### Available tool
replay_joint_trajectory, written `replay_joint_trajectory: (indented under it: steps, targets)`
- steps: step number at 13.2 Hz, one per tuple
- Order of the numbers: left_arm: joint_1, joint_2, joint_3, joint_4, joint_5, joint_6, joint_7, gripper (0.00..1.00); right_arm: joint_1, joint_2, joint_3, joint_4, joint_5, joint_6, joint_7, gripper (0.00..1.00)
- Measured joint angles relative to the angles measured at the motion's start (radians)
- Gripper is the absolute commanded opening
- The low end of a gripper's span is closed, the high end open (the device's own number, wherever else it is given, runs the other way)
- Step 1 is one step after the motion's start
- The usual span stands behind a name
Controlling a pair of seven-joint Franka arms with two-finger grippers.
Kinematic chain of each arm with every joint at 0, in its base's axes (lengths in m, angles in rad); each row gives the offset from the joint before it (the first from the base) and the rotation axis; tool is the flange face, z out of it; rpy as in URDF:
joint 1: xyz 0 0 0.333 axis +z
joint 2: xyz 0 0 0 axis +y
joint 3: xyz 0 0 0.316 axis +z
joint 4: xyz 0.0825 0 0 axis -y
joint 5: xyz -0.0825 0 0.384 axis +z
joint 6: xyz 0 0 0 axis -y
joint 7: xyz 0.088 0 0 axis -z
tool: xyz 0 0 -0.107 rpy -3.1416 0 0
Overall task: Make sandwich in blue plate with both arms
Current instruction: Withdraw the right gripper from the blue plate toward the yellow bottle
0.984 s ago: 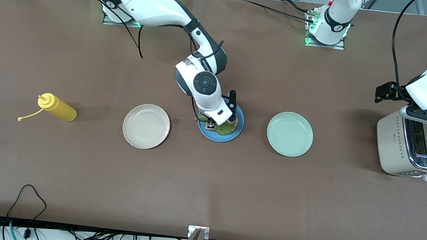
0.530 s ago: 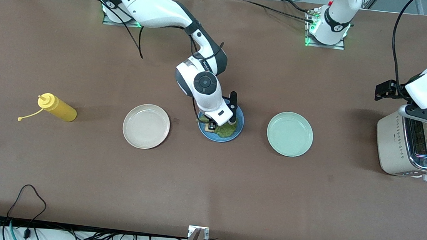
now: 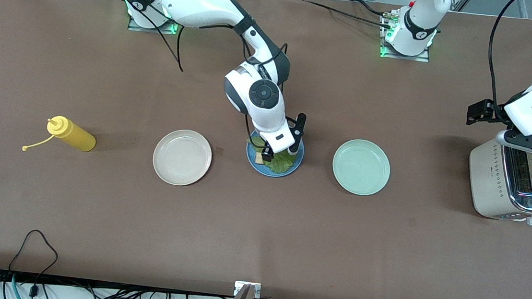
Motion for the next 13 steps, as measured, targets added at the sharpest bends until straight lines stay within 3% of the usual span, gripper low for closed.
replay_joint_trajectory:
  steps: [2,7,13]
  targets:
    - [0.000,0.000,0.000,0.000,0.000,-0.006,0.001,1.00,-0.013,-0.067,-0.031,0.010,0.000,-0.097,0.086,1.00]
    - [0.000,0.000,0.000,0.000,0.000,-0.021,0.001,1.00,-0.069,-0.206,-0.235,0.010,0.001,-0.225,0.172,1.00]
    - [0.000,0.000,0.000,0.000,0.000,-0.020,0.001,1.00,-0.287,-0.229,-0.255,0.003,0.000,-0.361,0.172,1.00]
